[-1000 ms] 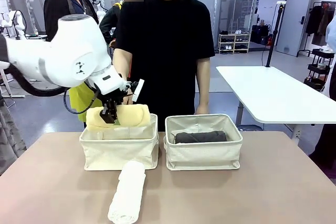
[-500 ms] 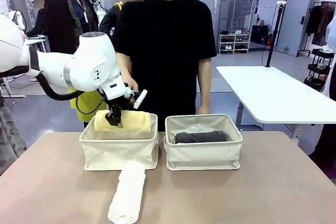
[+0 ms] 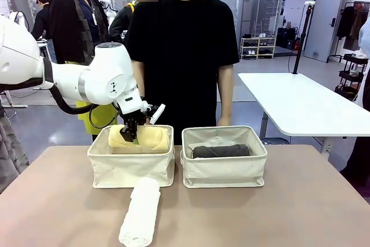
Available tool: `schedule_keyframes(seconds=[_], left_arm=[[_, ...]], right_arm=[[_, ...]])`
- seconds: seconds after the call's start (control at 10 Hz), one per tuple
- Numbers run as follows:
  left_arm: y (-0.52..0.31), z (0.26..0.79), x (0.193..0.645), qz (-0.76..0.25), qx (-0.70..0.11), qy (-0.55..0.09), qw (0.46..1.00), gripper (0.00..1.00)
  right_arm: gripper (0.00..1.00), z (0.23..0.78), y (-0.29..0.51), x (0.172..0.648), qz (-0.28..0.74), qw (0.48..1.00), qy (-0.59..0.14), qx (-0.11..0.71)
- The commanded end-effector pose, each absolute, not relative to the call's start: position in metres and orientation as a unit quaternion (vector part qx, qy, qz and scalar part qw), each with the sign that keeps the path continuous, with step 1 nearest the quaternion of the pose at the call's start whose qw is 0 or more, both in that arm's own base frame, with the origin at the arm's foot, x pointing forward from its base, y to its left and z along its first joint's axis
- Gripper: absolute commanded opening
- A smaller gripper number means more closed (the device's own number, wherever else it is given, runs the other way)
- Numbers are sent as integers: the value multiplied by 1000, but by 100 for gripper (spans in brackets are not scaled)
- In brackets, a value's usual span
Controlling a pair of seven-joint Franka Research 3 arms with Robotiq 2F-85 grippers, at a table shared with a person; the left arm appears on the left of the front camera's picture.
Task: Divide the towels into two baskets.
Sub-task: Pick up one hotel-folded towel from the bottom of the table and place it in the Fabric basket indicated by the person.
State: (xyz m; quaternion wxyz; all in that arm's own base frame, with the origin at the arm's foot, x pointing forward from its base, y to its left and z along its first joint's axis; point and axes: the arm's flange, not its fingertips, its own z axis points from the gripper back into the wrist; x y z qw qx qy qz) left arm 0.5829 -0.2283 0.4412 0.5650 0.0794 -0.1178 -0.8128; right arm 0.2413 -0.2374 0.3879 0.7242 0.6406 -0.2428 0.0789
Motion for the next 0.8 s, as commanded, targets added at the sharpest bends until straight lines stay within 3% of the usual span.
schedule_keyframes(seconds=[0.0, 0.1, 0.2, 0.7], left_arm=[[-226, 447, 591, -812, 82, -105, 569, 73], [-225, 446, 593, -806, 86, -106, 576, 90], [-223, 445, 597, -794, 87, -107, 592, 100], [-223, 445, 596, -781, 87, -106, 609, 100]], right_arm=[[100, 392, -236, 238, 78, 723, -242, 642], [100, 392, -236, 238, 78, 723, -242, 642], [100, 392, -236, 238, 78, 723, -242, 642], [100, 392, -236, 238, 78, 723, -242, 642]])
